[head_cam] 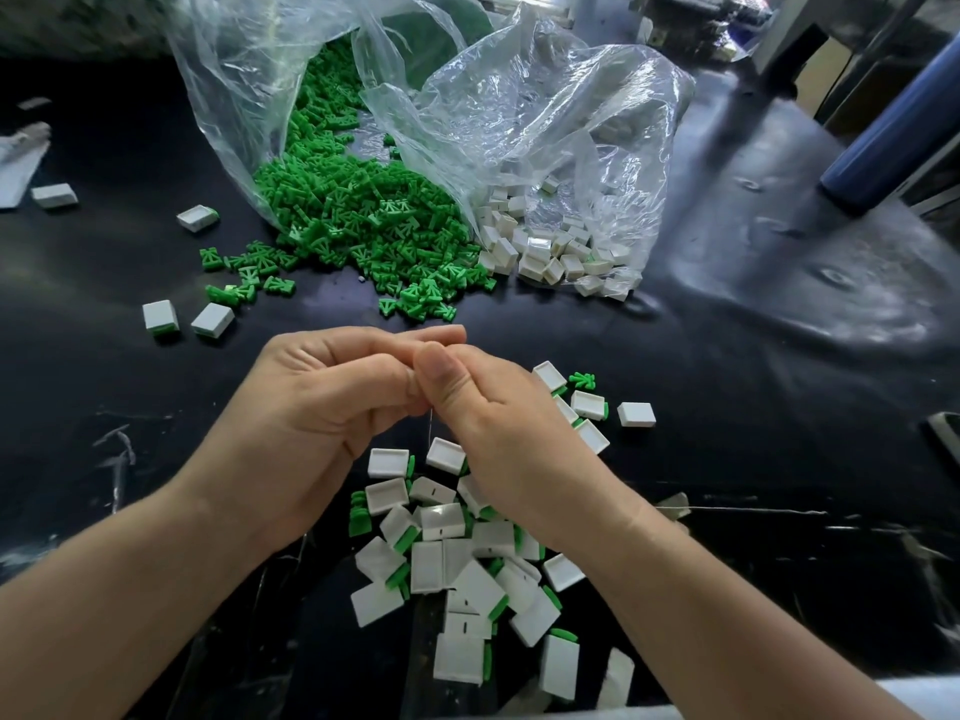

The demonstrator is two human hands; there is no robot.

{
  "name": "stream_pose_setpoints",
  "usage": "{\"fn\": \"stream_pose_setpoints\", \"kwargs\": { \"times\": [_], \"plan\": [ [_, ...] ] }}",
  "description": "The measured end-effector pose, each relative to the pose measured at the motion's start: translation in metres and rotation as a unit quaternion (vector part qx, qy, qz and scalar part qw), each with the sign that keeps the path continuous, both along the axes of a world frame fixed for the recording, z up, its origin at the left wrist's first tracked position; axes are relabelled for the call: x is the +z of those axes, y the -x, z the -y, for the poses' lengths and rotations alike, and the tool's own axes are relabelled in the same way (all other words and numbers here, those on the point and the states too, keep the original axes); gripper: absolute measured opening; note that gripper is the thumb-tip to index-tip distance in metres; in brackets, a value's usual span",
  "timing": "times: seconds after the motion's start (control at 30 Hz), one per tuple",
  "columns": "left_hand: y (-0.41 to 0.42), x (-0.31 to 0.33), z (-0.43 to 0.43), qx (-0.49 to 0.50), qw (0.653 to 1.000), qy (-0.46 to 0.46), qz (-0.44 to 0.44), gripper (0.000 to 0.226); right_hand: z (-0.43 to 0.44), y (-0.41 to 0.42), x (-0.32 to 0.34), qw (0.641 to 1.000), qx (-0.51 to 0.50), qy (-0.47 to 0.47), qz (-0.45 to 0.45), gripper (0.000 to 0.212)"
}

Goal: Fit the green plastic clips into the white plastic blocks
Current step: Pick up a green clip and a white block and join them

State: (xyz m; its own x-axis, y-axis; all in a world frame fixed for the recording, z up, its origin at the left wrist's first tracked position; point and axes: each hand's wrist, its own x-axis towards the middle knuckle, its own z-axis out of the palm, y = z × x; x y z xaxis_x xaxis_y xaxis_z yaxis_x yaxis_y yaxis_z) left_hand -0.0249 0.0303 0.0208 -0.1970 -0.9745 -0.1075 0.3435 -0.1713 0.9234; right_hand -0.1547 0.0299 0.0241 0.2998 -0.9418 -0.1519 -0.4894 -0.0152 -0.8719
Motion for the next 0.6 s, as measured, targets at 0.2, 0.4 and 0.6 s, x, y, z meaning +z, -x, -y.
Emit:
{"fn": "stream_pose_setpoints", "kwargs": {
  "times": [0.2, 0.4, 0.6],
  "plan": [
    [0.0005, 0.0007, 0.0009, 0.000, 1.000, -0.009, -0.009, 0.021, -0.0007, -0.0001, -0.0005, 1.000, 0.000, 0.017, -0.009, 0.046],
    [0.0005, 0.0004, 0.0010, -0.001, 1.000, -0.005, -0.011, 0.021, -0.0005, -0.0005, -0.0001, 0.999, 0.000, 0.027, -0.019, 0.042],
    [-0.0021, -0.0008, 0.0030, -0.018, 1.000, -0.003, -0.006, 0.023, 0.0000, 0.0005, -0.0005, 0.999, 0.006, 0.036, -0.023, 0.044]
  ]
}}
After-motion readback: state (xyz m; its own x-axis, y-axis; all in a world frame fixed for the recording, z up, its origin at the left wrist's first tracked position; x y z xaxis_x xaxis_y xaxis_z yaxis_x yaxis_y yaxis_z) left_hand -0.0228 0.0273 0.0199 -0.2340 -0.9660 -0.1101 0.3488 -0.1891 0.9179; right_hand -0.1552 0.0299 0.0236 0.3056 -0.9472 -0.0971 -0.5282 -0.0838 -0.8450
